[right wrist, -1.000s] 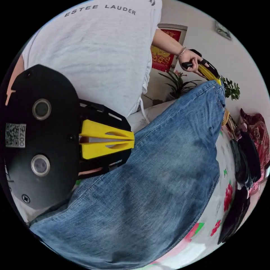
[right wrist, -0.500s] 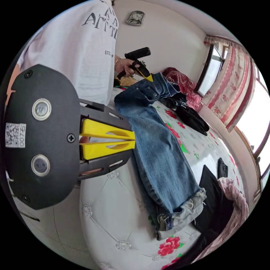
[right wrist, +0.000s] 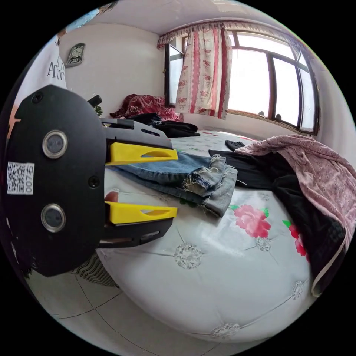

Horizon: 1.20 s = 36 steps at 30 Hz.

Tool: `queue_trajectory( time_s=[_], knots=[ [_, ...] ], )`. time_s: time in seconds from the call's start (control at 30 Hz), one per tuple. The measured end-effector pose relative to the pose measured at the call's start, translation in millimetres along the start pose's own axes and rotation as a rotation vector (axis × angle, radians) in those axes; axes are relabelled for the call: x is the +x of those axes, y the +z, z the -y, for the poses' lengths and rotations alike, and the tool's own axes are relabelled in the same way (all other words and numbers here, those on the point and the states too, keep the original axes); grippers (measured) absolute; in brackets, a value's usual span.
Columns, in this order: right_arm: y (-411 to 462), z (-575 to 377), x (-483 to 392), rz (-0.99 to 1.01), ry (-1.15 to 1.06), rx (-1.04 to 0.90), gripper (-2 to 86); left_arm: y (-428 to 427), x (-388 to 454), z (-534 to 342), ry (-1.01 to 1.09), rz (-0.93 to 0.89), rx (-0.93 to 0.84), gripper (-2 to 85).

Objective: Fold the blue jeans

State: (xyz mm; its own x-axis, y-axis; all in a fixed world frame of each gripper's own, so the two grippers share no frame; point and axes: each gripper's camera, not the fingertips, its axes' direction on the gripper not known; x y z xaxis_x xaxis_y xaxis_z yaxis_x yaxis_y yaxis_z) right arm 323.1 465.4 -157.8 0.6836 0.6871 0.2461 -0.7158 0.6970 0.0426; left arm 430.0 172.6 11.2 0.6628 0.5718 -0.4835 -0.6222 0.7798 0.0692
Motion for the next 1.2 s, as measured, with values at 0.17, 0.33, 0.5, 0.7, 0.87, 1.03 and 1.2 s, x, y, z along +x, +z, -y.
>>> queue_trajectory(
  time_s=[0.17,0.33,0.5,0.7,0.87,1.03,1.2],
  knots=[
    [37.3,37.1,-27.1,-0.057,0.009,-0.063,10.4,68.9,-10.5,-8.1,0.001,0.071,-0.206,8.1],
    [43.9,41.4,-126.6,-0.011,-0.310,-0.069,7.3,-2.0,-36.1,-34.3,-0.085,0.029,0.009,6.5],
    [89.0,-34.6,-294.1,0.028,-0.961,-0.271,6.8,-60.7,-103.3,-99.1,-0.313,-0.034,0.194,6.0],
    [205.4,-202.1,-370.9,0.083,-1.519,-0.731,7.6,-90.7,-177.8,-168.6,-0.502,-0.086,0.307,6.0],
    [320.4,-256.7,-316.9,-0.059,-1.354,-1.329,8.9,-88.7,-225.8,-202.2,-0.591,-0.148,0.312,7.0],
    [279.9,-160.6,-324.7,0.014,-1.078,-0.980,10.4,-78.8,-265.7,-218.3,-0.594,-0.257,0.280,10.3],
    [243.9,-62.3,-259.8,-0.098,-0.643,-0.711,12.4,-55.8,-300.6,-202.5,-0.570,-0.380,0.212,13.6]
  ],
)
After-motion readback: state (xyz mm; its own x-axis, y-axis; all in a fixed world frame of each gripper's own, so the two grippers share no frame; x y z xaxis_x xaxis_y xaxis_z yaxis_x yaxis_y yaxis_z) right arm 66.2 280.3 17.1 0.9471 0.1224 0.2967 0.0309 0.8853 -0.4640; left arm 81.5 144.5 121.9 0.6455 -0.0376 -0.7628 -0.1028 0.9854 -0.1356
